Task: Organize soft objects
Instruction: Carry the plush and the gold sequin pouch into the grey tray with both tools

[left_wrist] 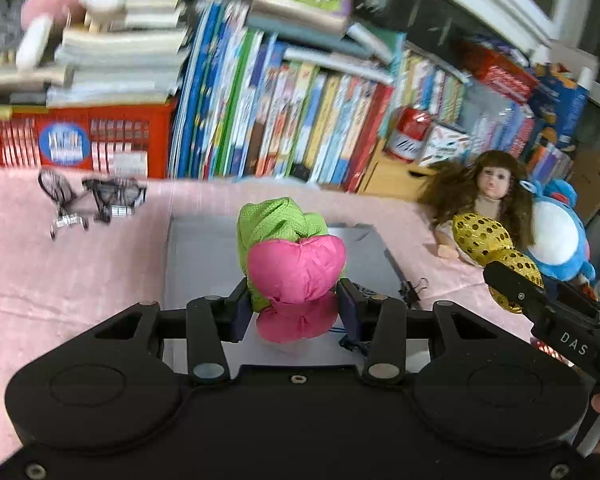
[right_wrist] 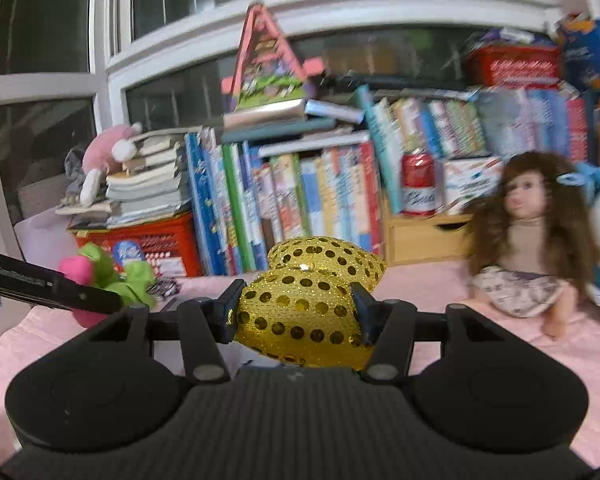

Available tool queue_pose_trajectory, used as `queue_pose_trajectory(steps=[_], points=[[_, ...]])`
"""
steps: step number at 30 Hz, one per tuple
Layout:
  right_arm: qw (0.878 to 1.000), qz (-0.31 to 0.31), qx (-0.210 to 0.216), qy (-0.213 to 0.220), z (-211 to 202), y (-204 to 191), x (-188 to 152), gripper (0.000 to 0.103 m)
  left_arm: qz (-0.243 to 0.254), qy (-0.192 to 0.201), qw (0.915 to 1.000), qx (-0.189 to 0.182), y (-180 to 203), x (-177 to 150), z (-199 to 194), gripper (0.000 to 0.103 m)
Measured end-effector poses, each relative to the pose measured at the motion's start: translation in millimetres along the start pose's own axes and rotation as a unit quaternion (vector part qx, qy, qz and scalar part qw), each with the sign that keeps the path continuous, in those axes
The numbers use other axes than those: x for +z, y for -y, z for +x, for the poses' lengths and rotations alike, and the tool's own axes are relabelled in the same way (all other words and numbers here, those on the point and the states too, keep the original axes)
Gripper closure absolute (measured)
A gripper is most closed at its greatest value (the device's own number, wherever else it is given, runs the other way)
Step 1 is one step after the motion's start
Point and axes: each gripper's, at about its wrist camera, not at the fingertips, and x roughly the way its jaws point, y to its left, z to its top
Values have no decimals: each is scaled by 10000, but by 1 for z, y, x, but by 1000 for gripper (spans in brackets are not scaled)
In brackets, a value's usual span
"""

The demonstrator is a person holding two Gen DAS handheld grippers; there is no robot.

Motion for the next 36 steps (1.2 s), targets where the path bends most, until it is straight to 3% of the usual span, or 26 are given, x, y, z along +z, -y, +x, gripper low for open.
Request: queue_pose_trajectory(steps=[8,16,30,36], points=[[9932,16,322,-1120,79,-6,10,45,-435,-750,9958,299,-25,16,66,61],[9782,195,441,-2022,138,-14,0,45,-736,-1181,9890,507,-48,14,111,61],[9591,150,334,-2809,180,-26,-16,44,-951,-1511,9821,600,-61,7,142,61],[9556,127,295,-2929,184,-29,-17,42,-992,-1563,9810,584,-63,6,146,61]])
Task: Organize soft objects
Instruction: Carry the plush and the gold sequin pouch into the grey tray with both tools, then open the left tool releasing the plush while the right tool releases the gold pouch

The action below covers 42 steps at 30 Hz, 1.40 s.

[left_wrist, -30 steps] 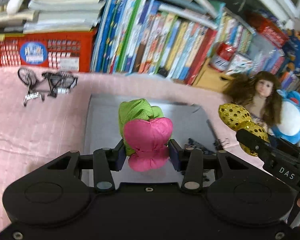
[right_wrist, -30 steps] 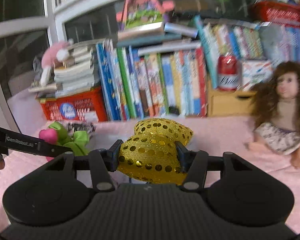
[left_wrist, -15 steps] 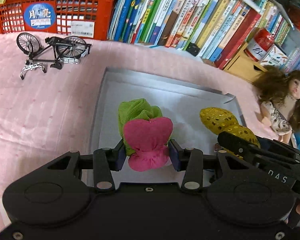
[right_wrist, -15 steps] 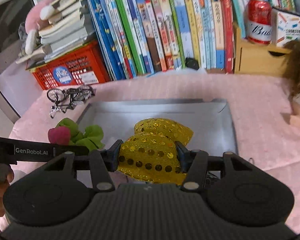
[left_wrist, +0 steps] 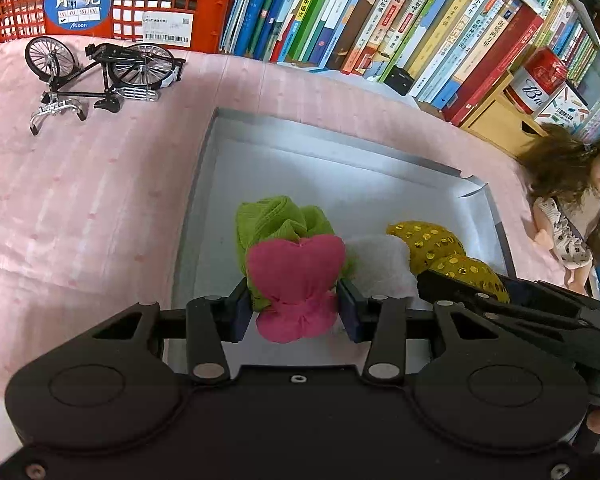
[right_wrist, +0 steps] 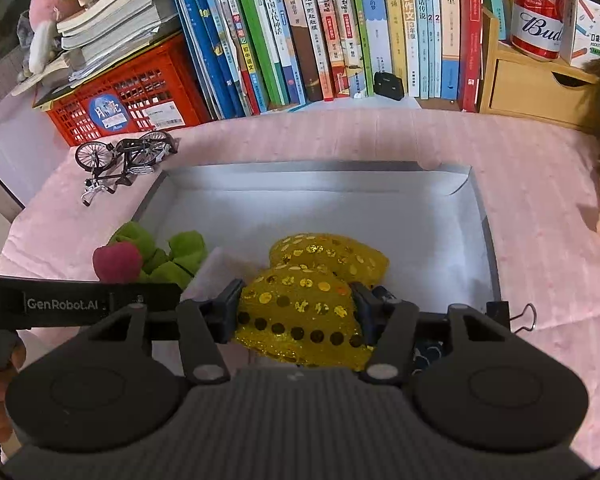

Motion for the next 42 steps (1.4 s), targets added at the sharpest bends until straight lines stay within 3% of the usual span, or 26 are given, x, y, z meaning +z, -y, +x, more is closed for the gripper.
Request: queue_pose_trajectory(steps=[8,10,13,19,33,42], points=[[10000,-19,-21,-23,-1,-2,1,34,-17,-41,10000,-43,0,-1,0,59],[10000,-18,10,-8,-3,-2,1,27,-39,-49,9999,-82,0,0,-2,53],[10000,-50,44,22,-7,-1,2,25,-21,-12,10000,-88,1,-1,-8,46],[9998,-73,68,186,-22,-1,3,18,43,246,9997,-19,2,-2,-26,31],[9943,-326,161,1000,-87,-11,-12,12,620,957,9934,-120,19,-25,-88,25],[9847,-653,180,1608,-129,-20,-45,10,1203,1647,9789,-121,34,-68,-129,20]])
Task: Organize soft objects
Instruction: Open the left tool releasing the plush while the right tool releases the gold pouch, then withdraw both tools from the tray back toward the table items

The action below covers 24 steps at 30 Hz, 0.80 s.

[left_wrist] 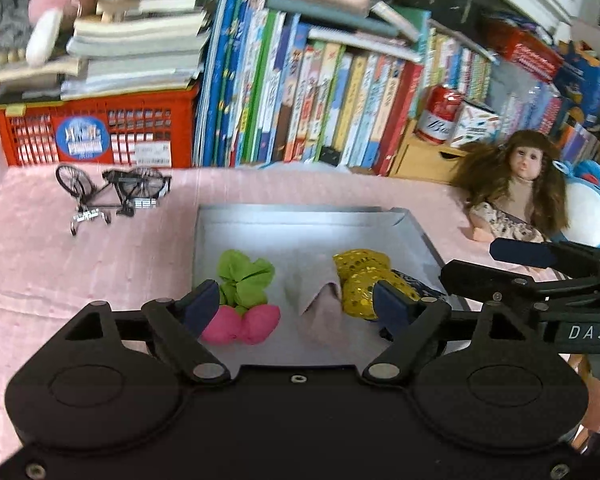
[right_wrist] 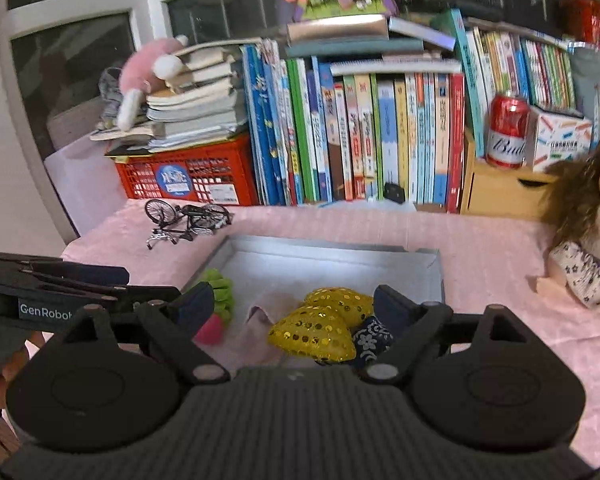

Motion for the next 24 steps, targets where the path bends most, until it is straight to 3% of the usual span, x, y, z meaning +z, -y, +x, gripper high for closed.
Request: queue_pose_trajectory(steps=[5,15,24], points=[[9994,-156,-10,322,-23,-8,-14,9,384,360,9986,84,15,-22,-25,17],[9963,-359,-171,766,-57,-19,-49,4,700,814,9941,156,27,-68,-61,14],[9947,-358,-348,897,-71,-21,-82,4,637,1016,9925,249,24,-108,-74,12]])
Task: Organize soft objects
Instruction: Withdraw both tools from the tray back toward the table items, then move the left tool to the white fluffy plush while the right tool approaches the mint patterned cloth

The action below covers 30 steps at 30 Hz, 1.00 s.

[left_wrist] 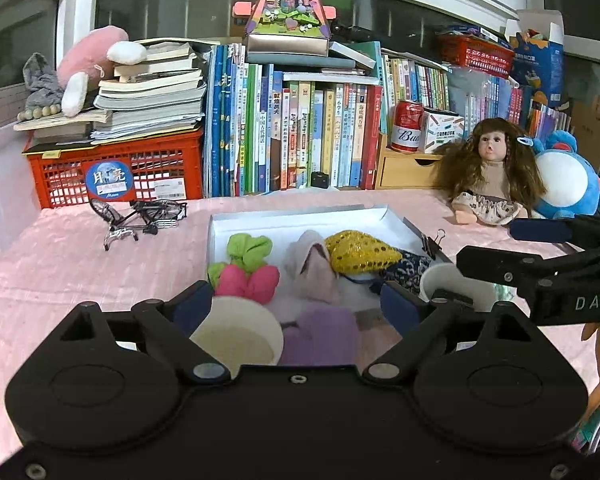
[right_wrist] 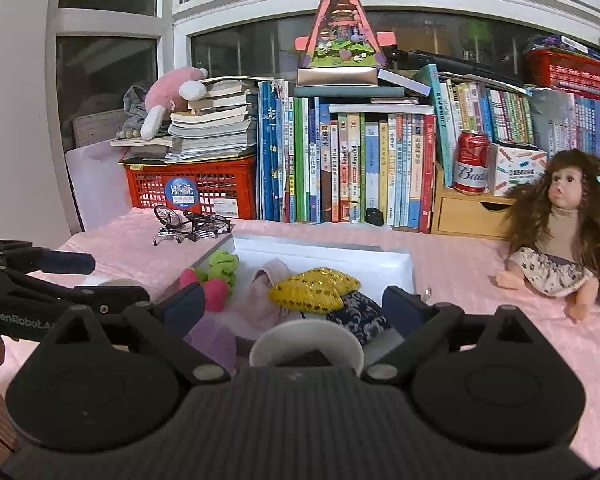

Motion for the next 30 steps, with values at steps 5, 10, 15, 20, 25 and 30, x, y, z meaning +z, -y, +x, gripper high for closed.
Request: queue_pose_trajectory(steps=[5,10,15,20,25,30], points=[[9998,42,-151,107,-9,3,-13,3,-4,88,9999,107,-1,-17,-8,11],[9996,98,-240,146,-15,9,-28,3,-98,81,9997,221,-5,-39,-14,9],[9993,122,-318,143,-19,13,-41,2,-144,-4,9993,355,-12,-59,-20,9],[9989,182,-435,54,-20,19,-51,1,-207,-95,9976,659,-22,-73,-22,9],[9981,250,-566,-50,-19,26,-62,1,-315,-217,9949,935,-37,-84,-22,9],[9967,233,-755,-168,-19,31,-70,1,-518,-362,9914,1146,-53,-92,-18,9]])
